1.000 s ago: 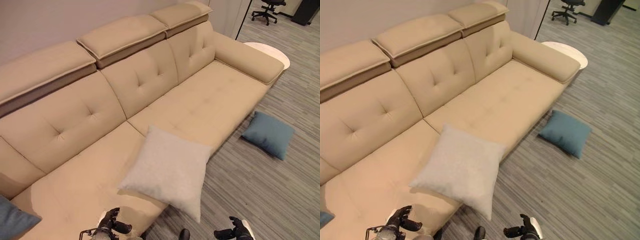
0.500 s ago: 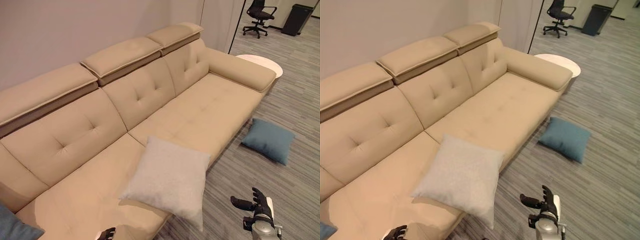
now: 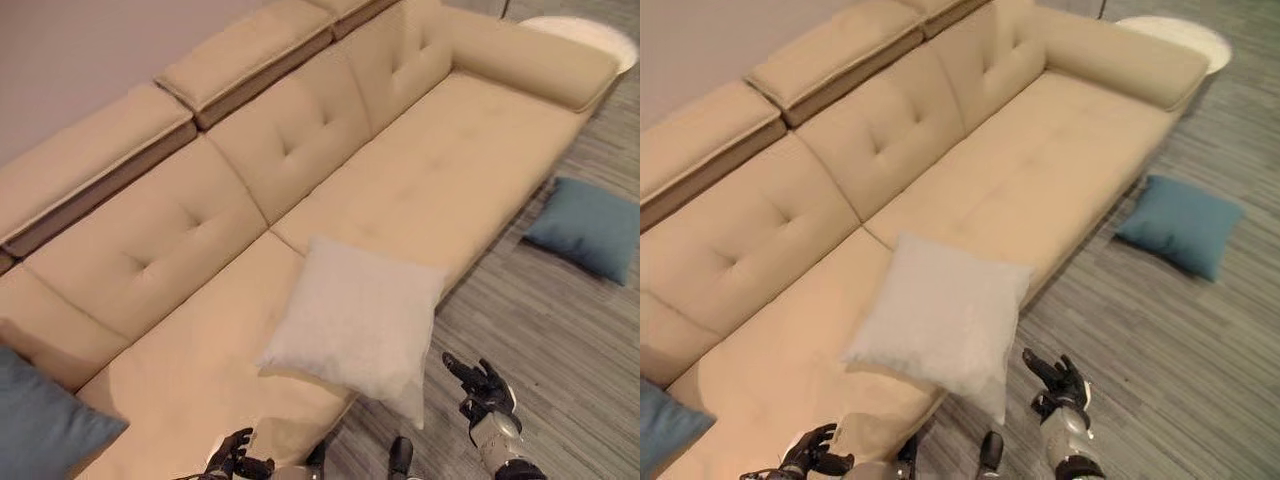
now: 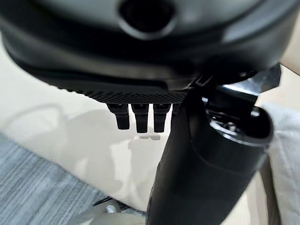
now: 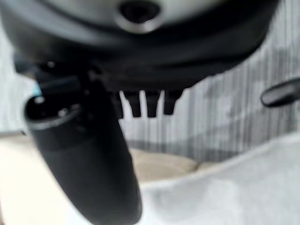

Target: Pick up all the scattered cushions and arrange them neatly on the sofa.

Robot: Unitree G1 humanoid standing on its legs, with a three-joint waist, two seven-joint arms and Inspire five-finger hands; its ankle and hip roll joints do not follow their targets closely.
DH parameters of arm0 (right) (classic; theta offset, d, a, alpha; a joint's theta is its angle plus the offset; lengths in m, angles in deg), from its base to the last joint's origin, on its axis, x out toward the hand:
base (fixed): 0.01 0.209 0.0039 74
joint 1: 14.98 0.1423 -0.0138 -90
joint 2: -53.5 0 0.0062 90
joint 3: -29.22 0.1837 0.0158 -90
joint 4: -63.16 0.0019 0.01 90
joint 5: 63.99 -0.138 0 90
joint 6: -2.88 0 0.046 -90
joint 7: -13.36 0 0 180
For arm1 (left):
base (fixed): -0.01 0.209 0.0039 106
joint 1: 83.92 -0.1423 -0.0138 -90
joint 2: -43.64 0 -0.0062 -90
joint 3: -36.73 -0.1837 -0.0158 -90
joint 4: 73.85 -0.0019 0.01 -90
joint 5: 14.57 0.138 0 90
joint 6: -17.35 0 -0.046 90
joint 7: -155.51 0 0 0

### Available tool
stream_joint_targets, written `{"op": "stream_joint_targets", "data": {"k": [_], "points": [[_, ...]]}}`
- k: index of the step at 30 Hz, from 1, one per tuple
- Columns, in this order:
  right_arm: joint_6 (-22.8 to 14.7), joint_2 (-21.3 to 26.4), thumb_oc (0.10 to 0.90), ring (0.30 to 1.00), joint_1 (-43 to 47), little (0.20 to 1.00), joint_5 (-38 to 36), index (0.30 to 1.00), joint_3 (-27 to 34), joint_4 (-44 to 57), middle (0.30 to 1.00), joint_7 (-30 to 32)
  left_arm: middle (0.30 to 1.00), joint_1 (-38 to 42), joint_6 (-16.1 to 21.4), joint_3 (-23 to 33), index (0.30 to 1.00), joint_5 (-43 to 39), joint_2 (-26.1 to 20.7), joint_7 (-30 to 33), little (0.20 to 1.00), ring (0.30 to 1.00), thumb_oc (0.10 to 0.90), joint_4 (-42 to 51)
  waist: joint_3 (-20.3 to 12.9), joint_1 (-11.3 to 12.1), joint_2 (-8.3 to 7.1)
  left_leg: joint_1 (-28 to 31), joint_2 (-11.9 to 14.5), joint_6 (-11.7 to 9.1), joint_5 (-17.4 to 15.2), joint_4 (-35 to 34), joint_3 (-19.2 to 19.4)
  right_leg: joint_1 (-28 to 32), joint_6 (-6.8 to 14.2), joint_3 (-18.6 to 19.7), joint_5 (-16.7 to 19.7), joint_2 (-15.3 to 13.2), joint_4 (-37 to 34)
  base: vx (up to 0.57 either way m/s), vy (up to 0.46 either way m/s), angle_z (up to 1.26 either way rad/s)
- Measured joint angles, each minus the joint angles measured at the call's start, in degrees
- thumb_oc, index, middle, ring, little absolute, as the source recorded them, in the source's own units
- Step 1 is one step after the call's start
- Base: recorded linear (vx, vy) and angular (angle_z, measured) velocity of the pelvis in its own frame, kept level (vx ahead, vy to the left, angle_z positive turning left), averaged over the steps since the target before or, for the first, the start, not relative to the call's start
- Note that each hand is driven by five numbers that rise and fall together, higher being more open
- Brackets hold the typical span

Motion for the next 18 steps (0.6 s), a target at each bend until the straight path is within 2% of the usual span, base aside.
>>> {"op": "stream_joint_targets", "data": {"k": [6,9,15,18], "points": [[-2.0,-3.4,0.8,0.9,3.4,0.9,-6.0,0.9,-0.1,-1.9,0.9,-1.0,0.9,3.6,0.8,-0.6,0.9,-4.0,-0.5,1.5,0.9,0.9,0.8,1.0,3.7,1.7,-0.84,-3.8,0.0,-0.4,0.7,1.0,-1.6,-2.5,-0.2,-1.7,0.2,0.0,0.0,-0.09,0.001,0.16],[-2.1,-4.7,0.8,0.9,4.5,0.9,-7.6,0.9,-1.2,-2.0,0.9,-1.0,0.9,5.5,0.8,-0.7,0.9,-5.4,-0.5,1.7,0.9,0.9,0.8,1.2,4.9,1.7,-1.1,-4.3,-0.1,-0.4,0.8,1.0,-1.7,-3.0,-0.1,-1.7,0.4,-0.1,0.0,-0.06,0.014,0.01],[-2.9,-4.6,0.8,0.9,5.9,0.9,-7.6,0.9,-5.3,-1.5,0.9,-1.2,0.9,12.3,2.4,2.0,0.9,-10.1,-2.0,5.2,0.9,0.9,0.8,6.4,6.6,1.7,-1.63,-6.3,-0.1,-0.4,1.1,1.0,-2.1,-4.8,-0.5,-2.0,0.9,-0.1,0.0,-0.02,0.019,0.02],[-2.9,-3.6,0.8,0.9,5.9,0.9,-6.9,0.9,-7.1,-1.4,0.9,-2.2,0.9,19.2,3.6,4.9,0.9,-15.1,-5.0,6.8,0.9,0.9,0.8,7.6,6.8,1.2,-1.93,-6.6,-0.1,-0.4,1.1,0.8,-2.4,-5.0,-0.5,-2.4,0.9,-0.1,0.0,-0.01,0.021,0.05]]}}
